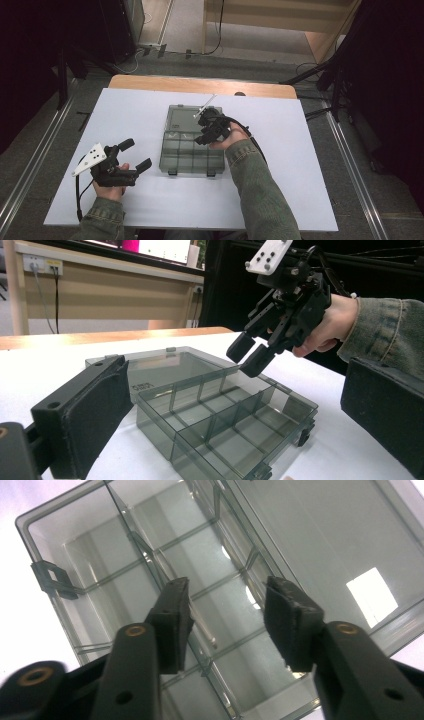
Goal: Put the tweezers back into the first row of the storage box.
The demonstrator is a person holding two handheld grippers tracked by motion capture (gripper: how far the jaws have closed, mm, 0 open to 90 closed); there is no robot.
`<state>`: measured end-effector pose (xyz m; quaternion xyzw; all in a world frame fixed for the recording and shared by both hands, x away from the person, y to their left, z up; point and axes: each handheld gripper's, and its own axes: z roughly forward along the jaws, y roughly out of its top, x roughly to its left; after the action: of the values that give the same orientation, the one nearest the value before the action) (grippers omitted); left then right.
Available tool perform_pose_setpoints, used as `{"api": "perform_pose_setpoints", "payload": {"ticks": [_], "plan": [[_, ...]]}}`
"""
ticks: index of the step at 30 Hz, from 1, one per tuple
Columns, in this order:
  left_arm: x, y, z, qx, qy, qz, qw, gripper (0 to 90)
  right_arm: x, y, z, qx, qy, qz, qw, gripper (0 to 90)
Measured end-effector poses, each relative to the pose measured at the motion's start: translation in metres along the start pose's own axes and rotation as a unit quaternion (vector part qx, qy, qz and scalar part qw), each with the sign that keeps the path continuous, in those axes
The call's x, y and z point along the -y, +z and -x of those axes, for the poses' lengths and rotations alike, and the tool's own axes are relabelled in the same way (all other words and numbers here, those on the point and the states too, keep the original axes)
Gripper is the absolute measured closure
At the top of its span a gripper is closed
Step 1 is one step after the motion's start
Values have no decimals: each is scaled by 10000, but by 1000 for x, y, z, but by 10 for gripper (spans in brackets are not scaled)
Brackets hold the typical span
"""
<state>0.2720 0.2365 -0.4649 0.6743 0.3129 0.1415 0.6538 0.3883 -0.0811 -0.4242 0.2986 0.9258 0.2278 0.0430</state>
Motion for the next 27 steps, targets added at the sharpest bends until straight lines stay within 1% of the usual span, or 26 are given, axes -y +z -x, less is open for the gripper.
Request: {"api": "perform_pose_setpoints", "payload": {"ticks": [3,5,6,8,9,11,12,13,14,16,17,18,19,21,22,24,25,26,27], "plan": [[0,0,0,-3,-1,2,10000,0,0,-3,-1,61,36,38,10000,409],[0,0,0,-5,-1,3,10000,0,1,-5,-2,101,103,45,9999,347],[0,0,0,-4,-1,-1,10000,0,2,-6,-3,126,136,99,9998,295],[0,0,0,-1,2,1,10000,0,4,-9,-5,176,176,183,9995,227],[0,0,0,-1,2,1,10000,0,4,-9,-5,176,176,183,9995,227],[0,0,1,-2,3,-2,10000,0,6,-12,-6,156,244,232,9993,157],[0,0,1,0,4,-6,10000,0,8,-13,-7,201,296,253,9990,141],[0,0,1,0,11,-10,10000,0,13,-16,-8,243,365,369,9984,105],[0,0,1,0,11,-10,10000,0,13,-16,-8,243,365,369,9984,105],[0,0,1,-10,5,-11,10000,0,19,-20,-11,269,460,409,9977,27],[0,0,1,-10,5,-11,10000,0,22,-22,-13,329,457,487,9972,17],[0,0,1,-12,0,-8,10000,0,22,-22,-13,329,457,487,9972,17],[0,1,1,-11,-3,-10,10000,0,24,-23,-14,368,481,551,9966,9],[0,1,0,-17,-9,-15,10000,0,34,-27,-16,438,561,784,9944,0],[0,1,0,-17,-9,-15,10000,0,34,-27,-16,438,561,784,9944,0],[0,1,0,-22,-8,-18,10000,0,46,-32,-16,503,615,1000,9918,0],[0,1,0,-15,-18,-12,10000,0,46,-32,-16,503,615,1000,9918,0],[0,1,0,-3,-38,-1,10000,0,50,-33,-16,516,647,1062,9909,0],[0,1,0,-7,-35,-6,10000,0,58,-36,-15,523,729,1132,9895,0]]}}
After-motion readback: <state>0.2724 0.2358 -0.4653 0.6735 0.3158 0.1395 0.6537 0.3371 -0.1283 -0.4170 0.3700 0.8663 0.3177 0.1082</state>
